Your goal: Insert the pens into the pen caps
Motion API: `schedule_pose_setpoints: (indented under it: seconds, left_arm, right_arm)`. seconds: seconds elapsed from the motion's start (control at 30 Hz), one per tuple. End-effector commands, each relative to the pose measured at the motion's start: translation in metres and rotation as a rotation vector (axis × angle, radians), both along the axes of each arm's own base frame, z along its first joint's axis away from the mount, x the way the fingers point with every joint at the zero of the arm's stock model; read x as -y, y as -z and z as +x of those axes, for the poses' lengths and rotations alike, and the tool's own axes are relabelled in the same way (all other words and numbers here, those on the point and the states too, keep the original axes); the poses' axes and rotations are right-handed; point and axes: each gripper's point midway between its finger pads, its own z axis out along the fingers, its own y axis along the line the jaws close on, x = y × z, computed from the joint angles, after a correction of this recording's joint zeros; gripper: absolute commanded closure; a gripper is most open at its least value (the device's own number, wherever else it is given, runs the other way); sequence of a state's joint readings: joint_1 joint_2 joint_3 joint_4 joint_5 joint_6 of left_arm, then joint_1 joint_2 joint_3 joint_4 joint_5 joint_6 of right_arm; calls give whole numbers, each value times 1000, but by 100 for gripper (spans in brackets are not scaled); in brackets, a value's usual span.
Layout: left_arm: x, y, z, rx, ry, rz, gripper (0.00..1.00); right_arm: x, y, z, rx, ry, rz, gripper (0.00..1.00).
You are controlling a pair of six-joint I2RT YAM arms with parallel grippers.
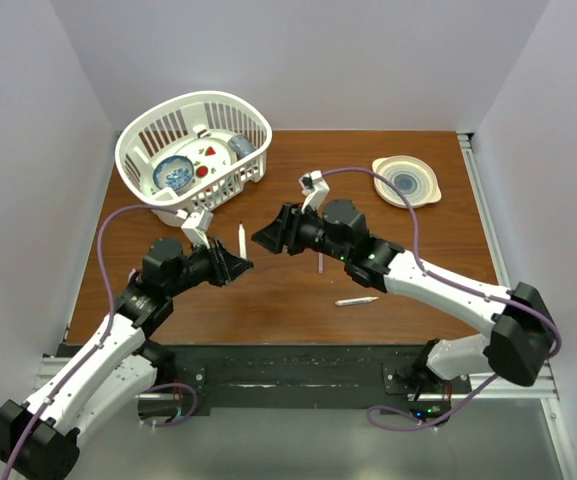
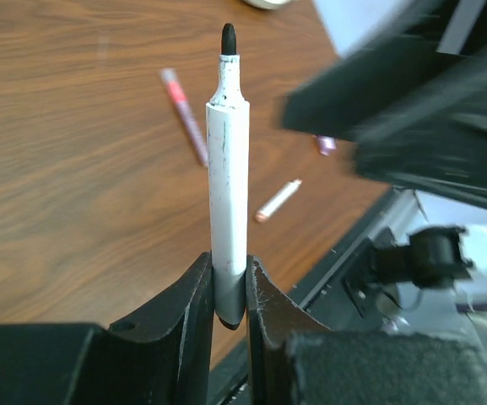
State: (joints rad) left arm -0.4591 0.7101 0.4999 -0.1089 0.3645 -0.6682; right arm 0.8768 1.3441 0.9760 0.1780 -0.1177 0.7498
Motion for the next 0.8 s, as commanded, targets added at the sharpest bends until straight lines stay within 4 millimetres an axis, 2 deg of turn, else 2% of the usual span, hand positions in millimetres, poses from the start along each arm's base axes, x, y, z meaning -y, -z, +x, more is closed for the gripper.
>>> schedule_pose_setpoints:
  seconds: [0.0, 0.07, 0.23, 0.27, 0.33, 0.5, 0.63, 0.77]
  left_arm:
    - [19, -27, -16, 120, 162, -100, 100]
    - [22, -28, -18, 126, 187, -117, 100]
    - [25, -27, -19, 122, 201, -125, 100]
    - [26, -29, -19, 130, 206, -134, 100]
    - [27, -32, -19, 133, 212, -145, 100]
    - [30, -51, -21, 182, 226, -199, 100]
    - [33, -61, -27, 209, 267, -231, 100]
    - [34, -66, -33, 225, 290, -255, 100]
  right_arm:
    - [-26, -26, -6, -4, -97, 136, 48]
    - [-32, -29, -8, -3, -126, 160, 51]
    - [-39, -17, -13, -20, -148, 152, 59]
    - [-40, -16, -17, -24, -154, 152, 64]
    - [-42, -8, -21, -37, -163, 148, 67]
    - [-40, -5, -43, -38, -256, 189, 62]
    - [-31, -15, -51, 16, -266, 261, 60]
    - [-23, -30, -55, 55, -261, 328, 62]
